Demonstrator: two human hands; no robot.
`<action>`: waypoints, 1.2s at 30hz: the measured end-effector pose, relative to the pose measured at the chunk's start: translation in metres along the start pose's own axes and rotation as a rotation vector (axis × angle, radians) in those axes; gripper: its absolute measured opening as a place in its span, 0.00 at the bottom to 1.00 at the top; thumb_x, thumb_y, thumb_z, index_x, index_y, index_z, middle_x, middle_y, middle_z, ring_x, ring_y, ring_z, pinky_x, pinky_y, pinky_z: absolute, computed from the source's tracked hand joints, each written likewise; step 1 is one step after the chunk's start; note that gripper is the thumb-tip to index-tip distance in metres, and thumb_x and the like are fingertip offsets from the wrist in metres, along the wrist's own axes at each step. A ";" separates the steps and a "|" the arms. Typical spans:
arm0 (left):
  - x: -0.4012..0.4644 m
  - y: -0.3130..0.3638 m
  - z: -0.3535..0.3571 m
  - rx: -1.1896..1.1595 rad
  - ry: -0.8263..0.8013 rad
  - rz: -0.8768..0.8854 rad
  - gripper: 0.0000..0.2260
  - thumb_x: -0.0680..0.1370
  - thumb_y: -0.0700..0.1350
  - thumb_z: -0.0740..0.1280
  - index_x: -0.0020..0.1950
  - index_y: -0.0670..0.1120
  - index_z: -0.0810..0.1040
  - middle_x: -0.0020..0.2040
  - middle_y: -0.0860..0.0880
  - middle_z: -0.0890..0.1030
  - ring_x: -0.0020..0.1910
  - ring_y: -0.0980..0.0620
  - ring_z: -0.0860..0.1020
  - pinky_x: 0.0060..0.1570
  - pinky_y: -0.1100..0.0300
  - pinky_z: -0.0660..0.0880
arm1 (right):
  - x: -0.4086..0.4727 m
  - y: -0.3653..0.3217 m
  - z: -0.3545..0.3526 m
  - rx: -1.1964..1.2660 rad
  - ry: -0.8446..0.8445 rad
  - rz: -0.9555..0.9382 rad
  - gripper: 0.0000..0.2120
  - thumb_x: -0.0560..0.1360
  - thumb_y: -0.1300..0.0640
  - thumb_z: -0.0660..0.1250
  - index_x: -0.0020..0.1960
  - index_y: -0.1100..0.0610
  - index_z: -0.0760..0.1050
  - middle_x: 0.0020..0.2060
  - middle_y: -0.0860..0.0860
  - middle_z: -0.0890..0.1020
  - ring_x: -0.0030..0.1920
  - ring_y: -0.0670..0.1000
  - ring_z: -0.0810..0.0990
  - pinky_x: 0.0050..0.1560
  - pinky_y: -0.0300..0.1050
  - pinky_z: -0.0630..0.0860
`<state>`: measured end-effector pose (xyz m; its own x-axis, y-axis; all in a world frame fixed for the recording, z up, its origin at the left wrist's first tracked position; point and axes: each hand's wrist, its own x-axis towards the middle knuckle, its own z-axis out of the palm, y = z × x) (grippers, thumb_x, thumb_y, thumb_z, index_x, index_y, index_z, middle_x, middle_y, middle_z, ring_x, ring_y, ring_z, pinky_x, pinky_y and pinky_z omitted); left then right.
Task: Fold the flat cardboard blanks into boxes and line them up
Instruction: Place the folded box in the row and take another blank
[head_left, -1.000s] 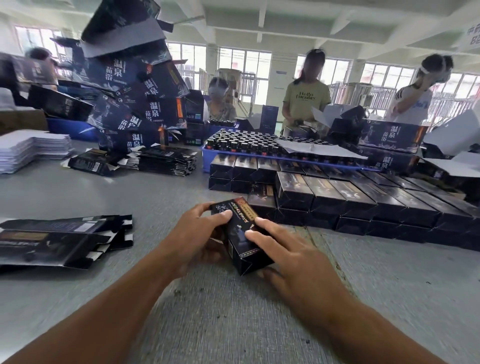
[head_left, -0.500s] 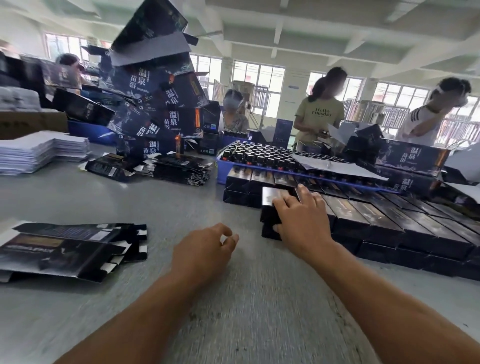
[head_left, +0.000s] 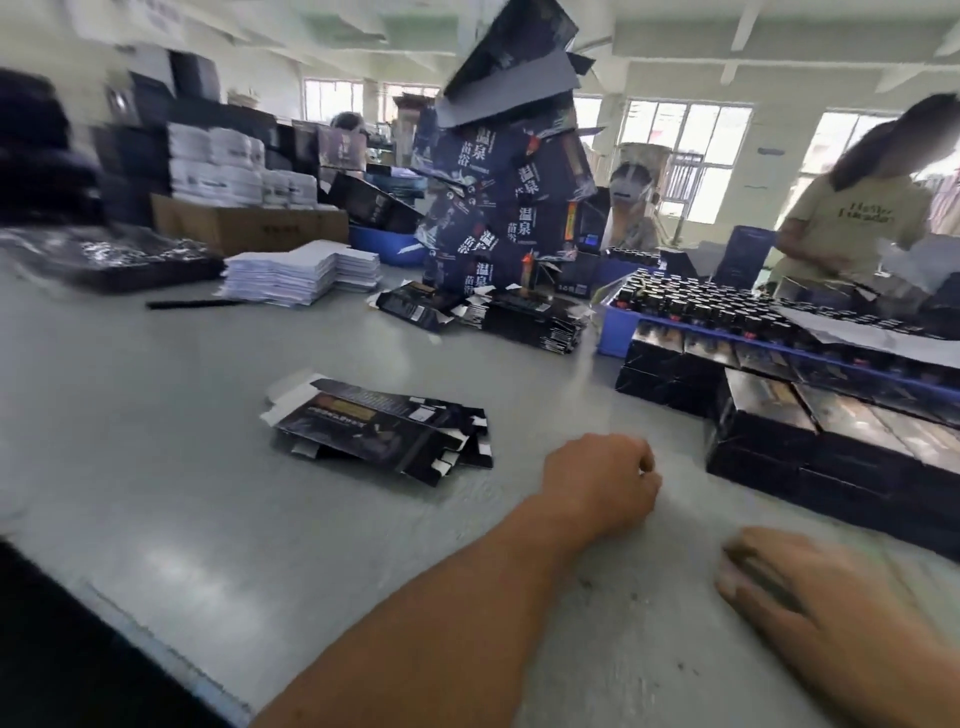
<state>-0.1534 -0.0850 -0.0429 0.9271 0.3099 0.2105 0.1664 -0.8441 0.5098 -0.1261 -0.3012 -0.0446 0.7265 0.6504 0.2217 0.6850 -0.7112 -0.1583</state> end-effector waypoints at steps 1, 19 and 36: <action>-0.001 0.000 -0.001 0.001 -0.009 0.009 0.12 0.81 0.54 0.63 0.62 0.54 0.79 0.59 0.50 0.82 0.57 0.46 0.78 0.51 0.53 0.72 | -0.004 0.000 0.003 0.036 0.000 -0.001 0.20 0.78 0.40 0.62 0.69 0.42 0.73 0.71 0.41 0.72 0.70 0.45 0.71 0.70 0.39 0.63; -0.038 -0.154 -0.116 0.545 0.237 -0.311 0.24 0.84 0.60 0.53 0.54 0.47 0.83 0.54 0.43 0.81 0.53 0.43 0.77 0.51 0.50 0.73 | -0.007 0.019 -0.009 0.146 -0.121 0.022 0.35 0.64 0.25 0.51 0.63 0.37 0.78 0.64 0.32 0.72 0.67 0.42 0.72 0.72 0.46 0.66; -0.044 -0.104 -0.133 0.530 0.570 -0.228 0.29 0.82 0.62 0.53 0.34 0.46 0.80 0.36 0.44 0.81 0.33 0.44 0.71 0.38 0.54 0.68 | -0.014 0.014 -0.015 0.151 -0.108 -0.076 0.18 0.80 0.39 0.60 0.67 0.40 0.74 0.65 0.31 0.69 0.68 0.40 0.72 0.70 0.39 0.67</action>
<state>-0.2558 0.0473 0.0054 0.5612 0.5537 0.6152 0.6001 -0.7841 0.1582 -0.1276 -0.3246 -0.0358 0.6688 0.7311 0.1350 0.7323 -0.6165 -0.2894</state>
